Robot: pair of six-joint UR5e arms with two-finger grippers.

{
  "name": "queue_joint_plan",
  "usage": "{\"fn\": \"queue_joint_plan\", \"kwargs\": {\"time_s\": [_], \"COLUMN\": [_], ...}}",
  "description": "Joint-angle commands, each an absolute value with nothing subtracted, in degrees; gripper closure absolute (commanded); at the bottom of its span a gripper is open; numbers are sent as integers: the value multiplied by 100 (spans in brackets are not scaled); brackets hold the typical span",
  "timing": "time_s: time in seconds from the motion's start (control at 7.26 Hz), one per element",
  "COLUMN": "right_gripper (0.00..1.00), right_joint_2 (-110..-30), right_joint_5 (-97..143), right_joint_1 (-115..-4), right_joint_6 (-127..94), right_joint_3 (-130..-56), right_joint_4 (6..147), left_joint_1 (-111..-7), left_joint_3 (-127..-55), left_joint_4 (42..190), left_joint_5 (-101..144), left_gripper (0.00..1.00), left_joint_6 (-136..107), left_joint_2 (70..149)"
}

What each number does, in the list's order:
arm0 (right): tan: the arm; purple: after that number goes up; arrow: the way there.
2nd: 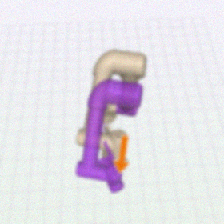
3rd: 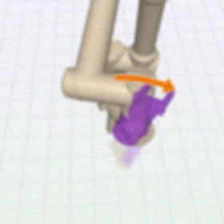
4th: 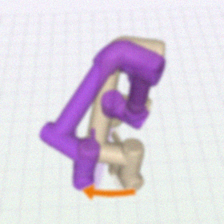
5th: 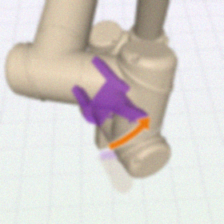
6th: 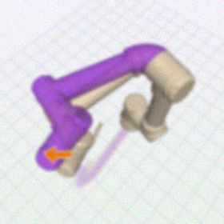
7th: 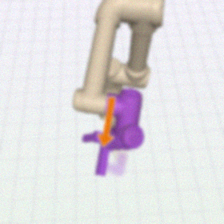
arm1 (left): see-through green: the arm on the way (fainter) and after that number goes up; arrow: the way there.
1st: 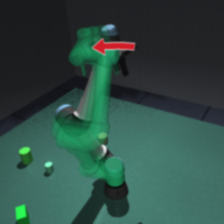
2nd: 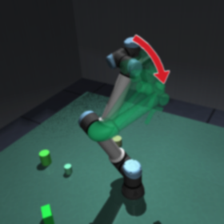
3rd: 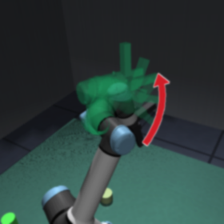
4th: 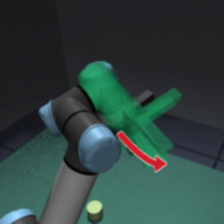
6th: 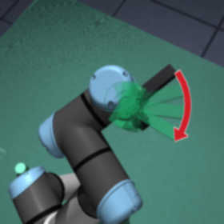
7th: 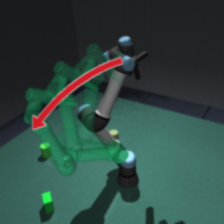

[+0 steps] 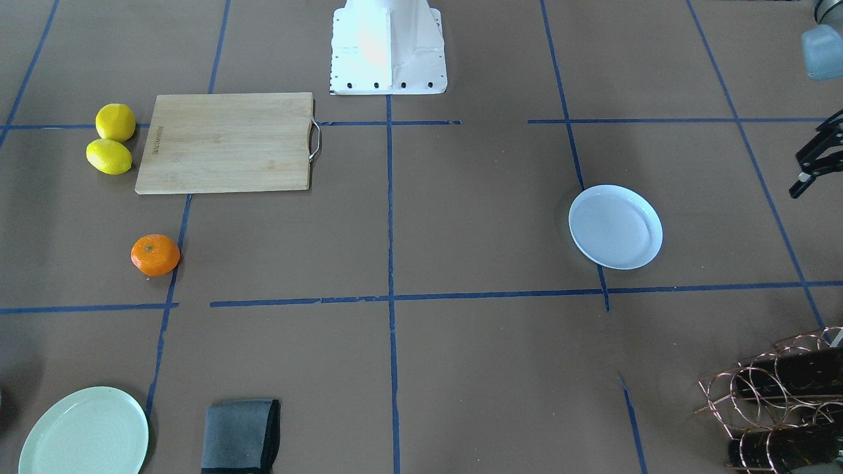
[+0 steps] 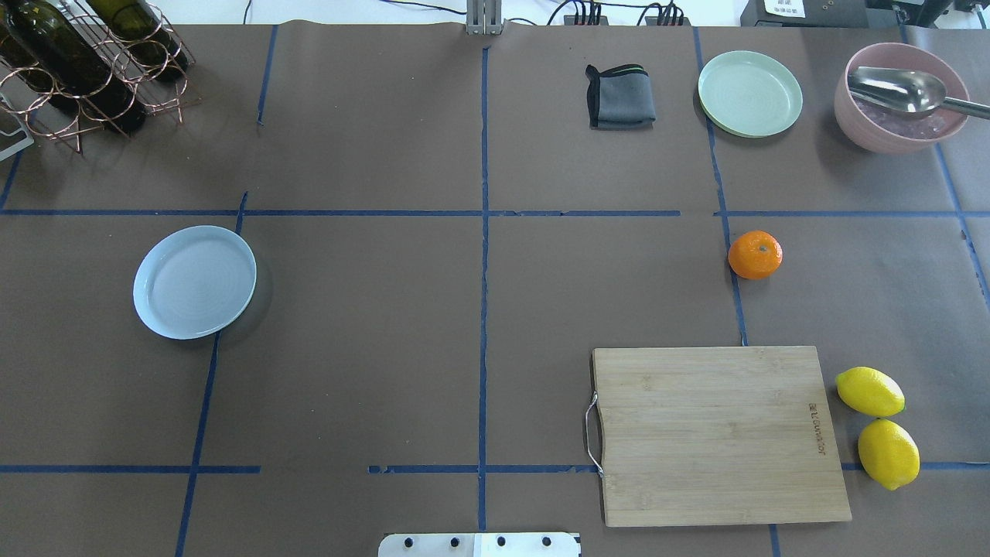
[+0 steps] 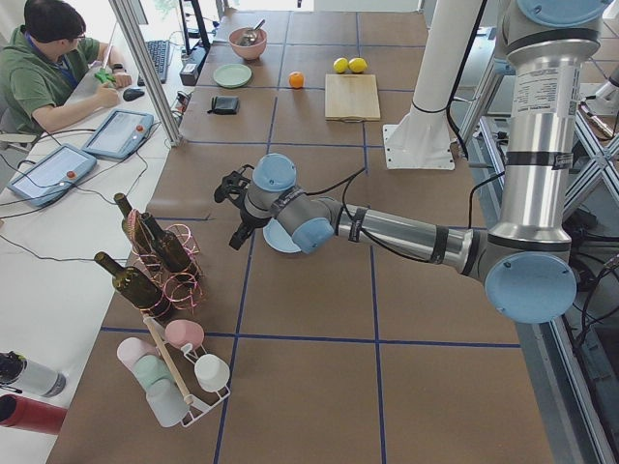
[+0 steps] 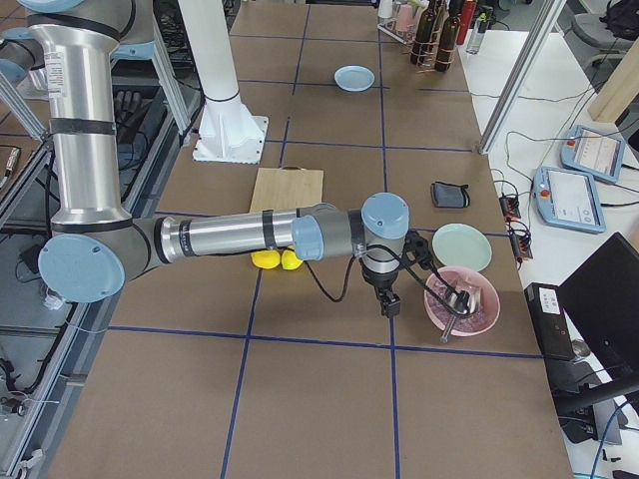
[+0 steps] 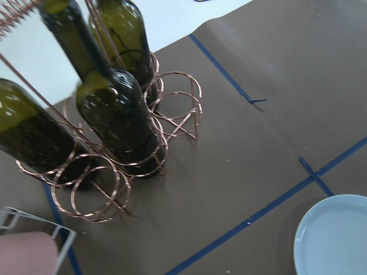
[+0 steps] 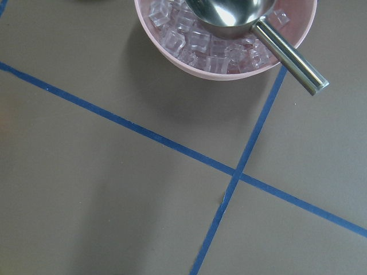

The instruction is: Pick orange to plate

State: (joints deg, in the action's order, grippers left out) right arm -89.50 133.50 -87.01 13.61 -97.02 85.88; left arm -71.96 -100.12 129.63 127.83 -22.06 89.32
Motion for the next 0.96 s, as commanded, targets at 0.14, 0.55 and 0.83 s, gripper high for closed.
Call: {"fn": "queue_joint_plan", "kwargs": {"time_s": [0.14, 0.55, 0.83], "right_gripper": [0, 0, 0], "right_joint_2": [-8983, -8982, -8982], "right_joint_5": [13342, 13333, 13324], "right_joint_1": [-8701, -8701, -8701], "right_joint_6": [634, 633, 633], "right_joint_3": [-9721, -9712, -9712], "right_joint_4": [8411, 8411, 8411], "left_joint_1": [-5481, -4458, -4106], "left_joint_3": [-9915, -9397, -9220], "left_joint_4": [14316, 14921, 15003], "left_joint_5": [11124, 10214, 9862], "left_gripper": [0, 30, 30], "left_joint_6": [-5142, -6668, -6960], "left_joint_2": [8464, 8464, 8481]}}
